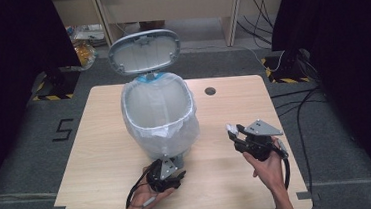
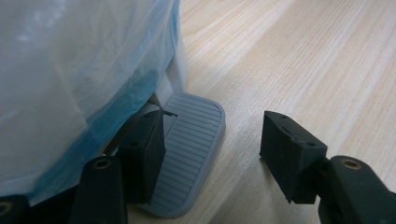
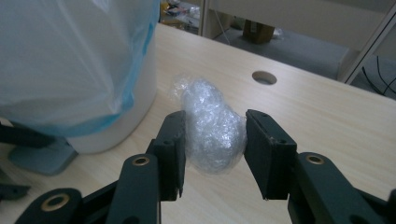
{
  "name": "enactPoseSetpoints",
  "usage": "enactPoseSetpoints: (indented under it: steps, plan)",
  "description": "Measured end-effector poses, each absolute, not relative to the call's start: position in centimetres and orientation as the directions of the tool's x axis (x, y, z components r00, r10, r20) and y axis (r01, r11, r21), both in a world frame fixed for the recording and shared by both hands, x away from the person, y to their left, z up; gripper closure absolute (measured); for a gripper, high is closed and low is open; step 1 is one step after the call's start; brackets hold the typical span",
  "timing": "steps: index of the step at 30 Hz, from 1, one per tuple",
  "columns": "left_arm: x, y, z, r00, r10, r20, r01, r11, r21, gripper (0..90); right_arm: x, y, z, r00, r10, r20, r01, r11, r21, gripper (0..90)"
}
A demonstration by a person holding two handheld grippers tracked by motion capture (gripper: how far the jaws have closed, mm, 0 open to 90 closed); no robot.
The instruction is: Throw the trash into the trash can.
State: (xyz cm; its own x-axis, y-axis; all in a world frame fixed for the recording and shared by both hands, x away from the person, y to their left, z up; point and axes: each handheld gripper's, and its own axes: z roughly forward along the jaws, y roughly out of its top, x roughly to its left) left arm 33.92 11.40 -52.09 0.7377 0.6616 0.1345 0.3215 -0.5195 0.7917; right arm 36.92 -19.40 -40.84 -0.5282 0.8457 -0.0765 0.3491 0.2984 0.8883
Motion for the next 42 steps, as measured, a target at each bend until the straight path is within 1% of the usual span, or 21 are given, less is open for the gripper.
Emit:
enactPoseSetpoints:
  steps: [4, 6, 8, 14, 24, 31, 42]
  plan:
    - [33.9, 11.4, -52.1, 0.736, 0.663, 0.138, 0.318, -0.518, 0.794, 39.6, 37.4, -18.9, -38.7, -0.536, 0.840, -0.083, 0.312, 0.289, 0.905, 59.0]
    - [33.9, 11.4, -52.1, 0.737, 0.662, 0.136, 0.319, -0.518, 0.794, 39.6, 37.5, -18.8, -38.4, -0.537, 0.839, -0.085, 0.307, 0.288, 0.907, 59.0]
    - [33.9, 11.4, -52.1, 0.738, 0.661, 0.135, 0.319, -0.518, 0.793, 39.6, 38.0, -18.6, -37.2, -0.534, 0.841, -0.087, 0.292, 0.280, 0.915, 59.0]
    - [33.9, 11.4, -52.1, 0.737, 0.662, 0.136, 0.320, -0.518, 0.793, 39.6, 38.9, -18.1, -35.2, -0.534, 0.841, -0.083, 0.270, 0.263, 0.926, 59.0]
    - [33.9, 11.4, -52.1, 0.738, 0.661, 0.135, 0.319, -0.518, 0.794, 39.6, 39.9, -17.5, -33.0, -0.539, 0.840, -0.064, 0.251, 0.232, 0.940, 59.0]
    - [33.9, 11.4, -52.1, 0.739, 0.661, 0.134, 0.322, -0.521, 0.791, 39.6, 40.5, -16.9, -31.4, -0.540, 0.839, -0.071, 0.228, 0.227, 0.947, 59.0]
    - [33.9, 11.4, -52.1, 0.738, 0.661, 0.134, 0.321, -0.518, 0.793, 39.5, 41.2, -14.2, -28.4, -0.578, 0.810, -0.096, 0.182, 0.243, 0.953, 58.8]
